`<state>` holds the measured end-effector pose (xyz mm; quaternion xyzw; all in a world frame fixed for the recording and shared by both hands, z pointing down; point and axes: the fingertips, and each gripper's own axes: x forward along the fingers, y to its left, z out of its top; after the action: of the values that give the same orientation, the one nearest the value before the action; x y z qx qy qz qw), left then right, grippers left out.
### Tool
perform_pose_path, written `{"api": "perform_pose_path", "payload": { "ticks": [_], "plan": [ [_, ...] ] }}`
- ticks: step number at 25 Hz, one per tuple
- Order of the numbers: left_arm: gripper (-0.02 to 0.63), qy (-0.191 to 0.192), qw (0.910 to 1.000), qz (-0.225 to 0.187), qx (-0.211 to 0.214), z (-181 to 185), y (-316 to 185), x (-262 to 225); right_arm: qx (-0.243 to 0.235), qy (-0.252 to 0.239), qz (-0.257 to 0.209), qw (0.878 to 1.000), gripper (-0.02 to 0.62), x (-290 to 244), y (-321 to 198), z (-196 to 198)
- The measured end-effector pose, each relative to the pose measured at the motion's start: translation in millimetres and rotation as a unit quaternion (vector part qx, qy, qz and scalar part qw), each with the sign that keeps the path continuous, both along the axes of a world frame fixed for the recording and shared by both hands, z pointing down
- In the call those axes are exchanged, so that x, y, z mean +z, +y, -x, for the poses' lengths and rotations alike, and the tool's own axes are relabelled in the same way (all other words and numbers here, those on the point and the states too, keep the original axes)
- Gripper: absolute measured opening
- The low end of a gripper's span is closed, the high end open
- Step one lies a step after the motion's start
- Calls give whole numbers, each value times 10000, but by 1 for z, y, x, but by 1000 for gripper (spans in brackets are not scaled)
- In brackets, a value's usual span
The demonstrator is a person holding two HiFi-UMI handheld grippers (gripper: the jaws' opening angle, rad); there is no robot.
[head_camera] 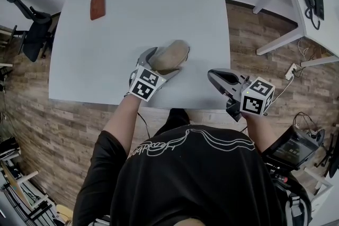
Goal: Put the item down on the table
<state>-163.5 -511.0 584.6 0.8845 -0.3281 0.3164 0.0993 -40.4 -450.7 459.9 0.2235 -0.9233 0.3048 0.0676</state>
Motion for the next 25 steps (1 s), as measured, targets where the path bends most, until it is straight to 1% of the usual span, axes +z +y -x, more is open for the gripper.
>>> {"api": "perform_pose_path", "payload": {
  "ticks": [1,4,6,8,10,13,16,18,19,21,23,25],
  "plan": [
    [495,37,10000,-74,2,-1,1,-4,-20,6,-15,10000,11,0,1,0],
    [497,31,9997,-239,-92,1,2,-13,-71,49,-82,9999,11,1,3,-1],
    [485,-53,9993,-334,-183,5,4,-21,-95,73,-123,9999,11,2,4,-1],
    [459,79,9992,-296,-247,7,10,-33,-143,72,-162,9997,11,1,5,0],
    [407,382,9986,-229,-278,3,20,-49,-195,65,-224,9995,11,-1,5,0],
    [296,710,9964,-390,-267,-7,34,-74,-271,55,-376,9989,11,-8,6,2],
    [161,1054,9929,-461,-302,-16,44,-95,-399,70,-506,9979,11,-14,5,9],
    [45,1390,9885,-413,-430,-17,48,-108,-510,70,-558,9971,11,-17,3,16],
    [8,1561,9861,-352,-441,-18,50,-114,-555,59,-586,9967,11,-19,3,20],
    [6,1799,9831,-206,-284,-26,65,-128,-615,24,-667,9959,11,-27,8,23],
    [6,1845,9826,-196,-49,-40,102,-149,-683,5,-818,9943,9,-42,35,20],
    [6,1825,9827,-291,123,-55,148,-174,-775,21,-1038,9916,9,-63,73,12]
  ]
}}
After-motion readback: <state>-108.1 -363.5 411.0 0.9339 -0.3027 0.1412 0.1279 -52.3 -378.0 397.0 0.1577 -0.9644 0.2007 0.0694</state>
